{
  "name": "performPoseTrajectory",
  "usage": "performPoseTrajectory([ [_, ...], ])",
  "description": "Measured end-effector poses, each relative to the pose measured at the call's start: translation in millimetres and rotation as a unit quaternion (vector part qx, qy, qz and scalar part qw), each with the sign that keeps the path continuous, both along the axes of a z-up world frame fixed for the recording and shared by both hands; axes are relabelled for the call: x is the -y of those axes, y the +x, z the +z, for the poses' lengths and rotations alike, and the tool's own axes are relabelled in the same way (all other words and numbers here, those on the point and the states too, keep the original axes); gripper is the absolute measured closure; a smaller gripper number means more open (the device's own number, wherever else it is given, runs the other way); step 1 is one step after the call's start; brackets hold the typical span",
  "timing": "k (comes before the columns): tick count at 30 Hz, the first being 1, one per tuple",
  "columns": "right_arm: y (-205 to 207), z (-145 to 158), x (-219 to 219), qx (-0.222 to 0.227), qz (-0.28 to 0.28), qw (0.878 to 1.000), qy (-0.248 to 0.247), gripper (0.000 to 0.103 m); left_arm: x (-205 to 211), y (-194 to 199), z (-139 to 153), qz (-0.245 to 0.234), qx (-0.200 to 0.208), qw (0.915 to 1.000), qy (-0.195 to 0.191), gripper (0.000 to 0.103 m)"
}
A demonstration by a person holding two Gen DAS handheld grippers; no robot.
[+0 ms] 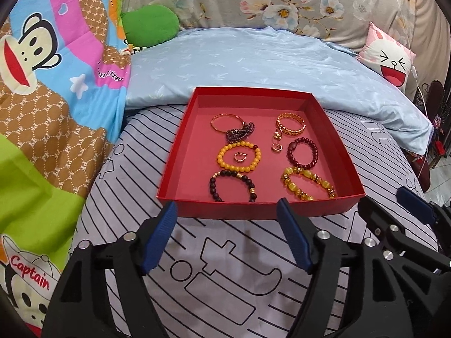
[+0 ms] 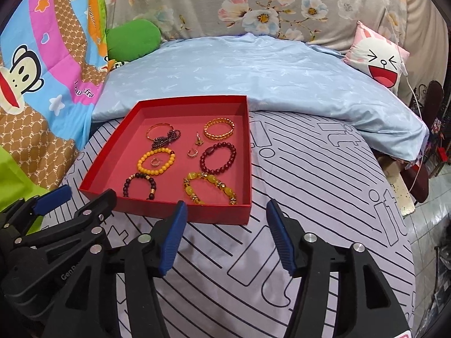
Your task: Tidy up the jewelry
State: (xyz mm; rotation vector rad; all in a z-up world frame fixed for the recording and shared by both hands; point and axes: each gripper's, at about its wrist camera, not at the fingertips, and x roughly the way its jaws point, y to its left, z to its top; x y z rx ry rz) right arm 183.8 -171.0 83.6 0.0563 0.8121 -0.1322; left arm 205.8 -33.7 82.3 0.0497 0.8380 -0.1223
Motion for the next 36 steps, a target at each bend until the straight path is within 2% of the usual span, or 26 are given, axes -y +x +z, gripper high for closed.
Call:
performPoseTrajectory([
  [10, -13, -2, 3, 0.003, -0.015, 1.0, -0.012, 0.026, -6, -11, -5, 0.021, 0.002, 0.9997, 0.009, 0.017],
  [14, -17, -3, 5, 0.009, -0.019, 1.0, -0.014, 0.019, -10, -16, -5, 0.03, 0.016, 0.9994, 0.007, 0.012],
  [20, -19, -6, 2, 0.002, -0.014, 1.0, -0.023, 0.019, -13, -19, -10, 0.033, 0.007, 0.9994, 0.006, 0.01],
  [28, -20, -13, 5, -0.017, -0.015, 1.0, -0.006, 0.018, -14, -21, -15, 0.031, -0.011, 0.9994, 0.012, 0.009],
  [36, -25, -14, 6, -0.011, -0.017, 1.0, -0.004, 0.016, -13, -23, -18, 0.031, -0.012, 0.9993, 0.019, 0.008],
])
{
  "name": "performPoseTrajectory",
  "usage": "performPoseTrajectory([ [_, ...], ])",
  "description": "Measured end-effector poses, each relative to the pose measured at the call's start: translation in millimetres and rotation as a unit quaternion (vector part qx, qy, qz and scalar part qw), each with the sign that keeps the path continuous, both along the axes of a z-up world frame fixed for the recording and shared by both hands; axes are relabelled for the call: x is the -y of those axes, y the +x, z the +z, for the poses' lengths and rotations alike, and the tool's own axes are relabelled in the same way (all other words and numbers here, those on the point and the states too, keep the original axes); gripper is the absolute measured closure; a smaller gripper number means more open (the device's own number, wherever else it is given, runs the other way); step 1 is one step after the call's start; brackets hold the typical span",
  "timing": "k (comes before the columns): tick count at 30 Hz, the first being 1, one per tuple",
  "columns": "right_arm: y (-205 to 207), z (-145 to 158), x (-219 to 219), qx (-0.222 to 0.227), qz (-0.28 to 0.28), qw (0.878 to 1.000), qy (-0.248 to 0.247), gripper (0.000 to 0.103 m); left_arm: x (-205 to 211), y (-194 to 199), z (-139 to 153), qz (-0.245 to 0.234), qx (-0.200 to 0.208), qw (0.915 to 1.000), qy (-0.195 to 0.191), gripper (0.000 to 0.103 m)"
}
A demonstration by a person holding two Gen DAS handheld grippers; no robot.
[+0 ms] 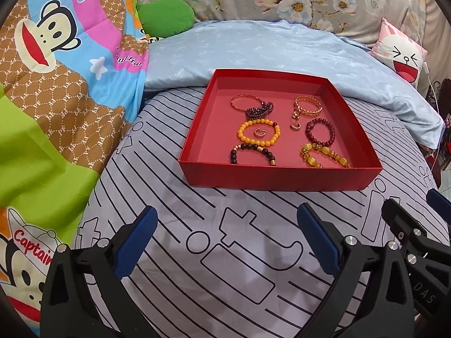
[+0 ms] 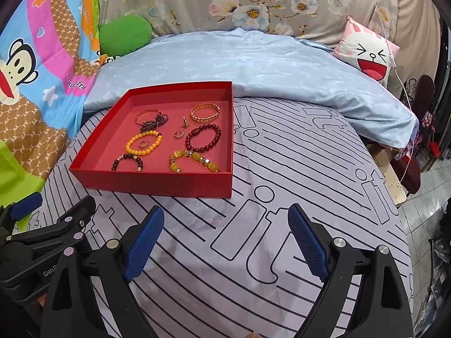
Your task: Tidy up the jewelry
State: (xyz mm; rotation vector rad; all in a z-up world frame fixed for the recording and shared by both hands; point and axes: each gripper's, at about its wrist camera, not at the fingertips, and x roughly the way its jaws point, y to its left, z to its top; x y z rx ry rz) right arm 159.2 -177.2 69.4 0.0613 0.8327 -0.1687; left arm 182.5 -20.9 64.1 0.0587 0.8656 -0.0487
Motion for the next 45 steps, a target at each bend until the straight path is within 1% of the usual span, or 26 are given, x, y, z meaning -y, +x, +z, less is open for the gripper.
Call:
performPoseTrajectory([
  [2, -1.0, 0.2, 0.8, 0.003, -0.002, 1.0, 0.004, 0.012, -0.3, 0.4, -0.6, 0.001, -0.001, 1.0, 0.001, 0.008],
  [5, -1.6, -0.2, 2.0, 0.006, -0.004, 1.0, 0.012, 0.011, 0.3, 0.5, -1.5, 0.0, -0.003, 1.0, 0.0, 0.008],
  [6, -2.0, -0.5, 2.9, 0.006, -0.006, 1.0, 0.015, 0.007, 0.0, 0.8, -1.6, 0.002, -0.003, 1.0, 0.001, 0.008],
  [7, -2.1, -0.8, 3.6, 0.007, -0.005, 1.0, 0.019, 0.007, -0.6, 0.9, -1.9, 0.003, -0.003, 1.0, -0.002, 0.008],
  [20, -3.7, -0.8, 3.6, 0.015, -0.005, 1.0, 0.015, 0.007, 0.4, 1.2, -1.7, 0.003, -0.001, 1.0, 0.002, 0.008],
  [24, -3.4, -2.4, 4.6, 0.014, -0.003, 1.0, 0.021, 0.007, 0.2, 1.1, -2.5, 0.006, -0.001, 1.0, 0.004, 0.007],
  [26, -3.2, -2.0, 3.2, 0.017, 0.009, 1.0, 0.016, 0.007, -0.1, 2.2, -3.6, 0.007, -0.004, 1.0, 0.004, 0.007],
  [29, -3.1, -1.8, 1.6, 0.018, 0.009, 1.0, 0.008, 0.007, -0.2, 2.4, -4.8, 0.008, -0.006, 0.9999, 0.004, 0.007],
  [45, -2.9, -4.5, 1.0, 0.012, 0.005, 1.0, 0.018, 0.007, -1.9, 1.9, -6.4, 0.012, -0.003, 0.9999, 0.003, 0.007],
])
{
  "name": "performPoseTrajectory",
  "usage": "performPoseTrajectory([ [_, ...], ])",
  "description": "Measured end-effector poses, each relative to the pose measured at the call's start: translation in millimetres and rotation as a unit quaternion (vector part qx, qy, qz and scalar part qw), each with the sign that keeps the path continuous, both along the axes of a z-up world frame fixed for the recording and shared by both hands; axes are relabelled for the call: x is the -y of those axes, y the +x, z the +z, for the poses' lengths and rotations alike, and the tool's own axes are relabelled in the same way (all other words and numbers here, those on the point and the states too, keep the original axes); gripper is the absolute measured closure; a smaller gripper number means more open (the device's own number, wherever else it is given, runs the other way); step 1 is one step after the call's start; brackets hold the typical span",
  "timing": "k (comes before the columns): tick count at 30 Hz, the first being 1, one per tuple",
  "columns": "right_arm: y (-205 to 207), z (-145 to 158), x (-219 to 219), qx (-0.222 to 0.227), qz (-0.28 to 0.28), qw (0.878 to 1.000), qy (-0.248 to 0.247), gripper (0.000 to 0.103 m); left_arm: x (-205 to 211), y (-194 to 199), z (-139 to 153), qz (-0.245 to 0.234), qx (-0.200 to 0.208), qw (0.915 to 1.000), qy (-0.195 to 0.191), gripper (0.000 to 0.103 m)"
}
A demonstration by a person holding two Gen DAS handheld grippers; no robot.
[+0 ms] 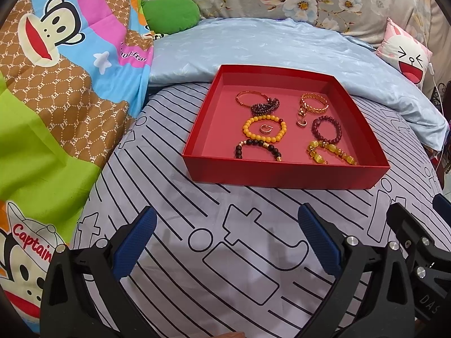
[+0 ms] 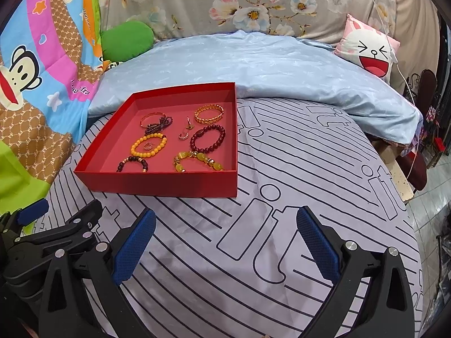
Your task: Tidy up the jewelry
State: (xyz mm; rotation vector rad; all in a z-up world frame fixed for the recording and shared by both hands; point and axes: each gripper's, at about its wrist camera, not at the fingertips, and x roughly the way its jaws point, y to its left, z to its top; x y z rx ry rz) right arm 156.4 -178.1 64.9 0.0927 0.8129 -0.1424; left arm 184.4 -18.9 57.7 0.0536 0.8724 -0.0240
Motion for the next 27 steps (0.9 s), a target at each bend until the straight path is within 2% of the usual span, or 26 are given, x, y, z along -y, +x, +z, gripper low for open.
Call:
performPoseTrajectory([
  [11, -0.3, 1.1, 0.1, 0.002, -0.002, 1.0, -0.001, 0.007, -0.6, -1.0, 2.9, 0.005, 0.011, 0.9999, -0.001, 0.007],
  [27, -0.4, 1.0, 0.1, 0.001, -0.002, 1.0, -0.001, 0.007, -1.2, 1.4, 1.9, 0.007, 0.006, 1.0, 0.0, 0.007],
])
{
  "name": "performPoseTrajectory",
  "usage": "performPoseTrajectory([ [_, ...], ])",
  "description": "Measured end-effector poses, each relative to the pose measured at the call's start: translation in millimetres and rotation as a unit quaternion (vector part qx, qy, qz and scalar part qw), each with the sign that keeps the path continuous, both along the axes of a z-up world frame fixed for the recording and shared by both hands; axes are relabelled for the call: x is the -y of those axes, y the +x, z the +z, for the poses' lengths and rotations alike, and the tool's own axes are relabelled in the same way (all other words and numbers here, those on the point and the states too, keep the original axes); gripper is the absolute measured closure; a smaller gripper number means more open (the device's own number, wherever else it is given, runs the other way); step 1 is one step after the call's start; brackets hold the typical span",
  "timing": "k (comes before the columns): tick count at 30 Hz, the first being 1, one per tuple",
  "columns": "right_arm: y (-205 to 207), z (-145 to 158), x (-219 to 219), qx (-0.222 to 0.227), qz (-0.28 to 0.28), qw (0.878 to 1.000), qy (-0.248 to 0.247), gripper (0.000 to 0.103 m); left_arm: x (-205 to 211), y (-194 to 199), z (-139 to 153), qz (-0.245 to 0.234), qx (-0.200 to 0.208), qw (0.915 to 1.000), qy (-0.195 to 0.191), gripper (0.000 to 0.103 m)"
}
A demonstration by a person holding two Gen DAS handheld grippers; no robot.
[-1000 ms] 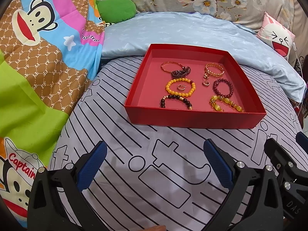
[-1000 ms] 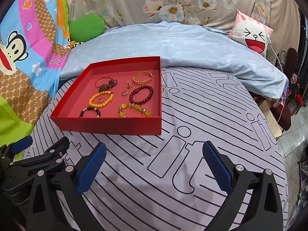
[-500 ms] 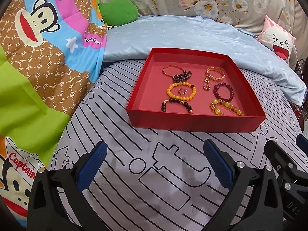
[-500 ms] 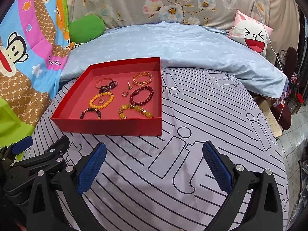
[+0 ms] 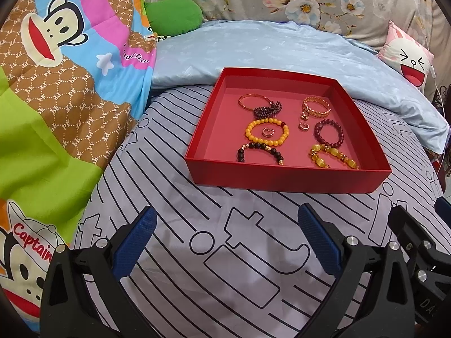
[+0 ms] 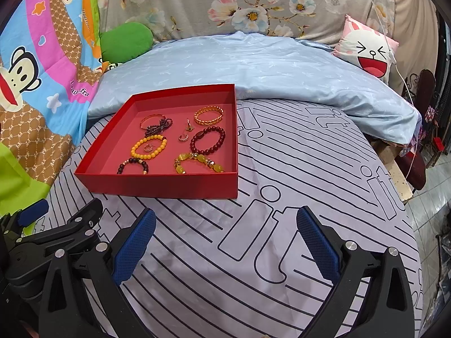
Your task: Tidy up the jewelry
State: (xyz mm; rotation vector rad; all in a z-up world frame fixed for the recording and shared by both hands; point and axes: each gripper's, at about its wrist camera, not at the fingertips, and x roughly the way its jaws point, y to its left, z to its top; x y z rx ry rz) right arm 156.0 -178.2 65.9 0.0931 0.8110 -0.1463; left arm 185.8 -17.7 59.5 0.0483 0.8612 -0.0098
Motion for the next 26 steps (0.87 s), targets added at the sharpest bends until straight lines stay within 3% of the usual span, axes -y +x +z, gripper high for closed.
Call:
performPoseTrajectory([
  [26, -0.2, 7.1, -2.6, 0.004, -0.004, 1.0, 0.002, 0.007, -2.4, -0.7, 6.4, 0.008, 0.006, 0.9999, 0.0, 0.007],
])
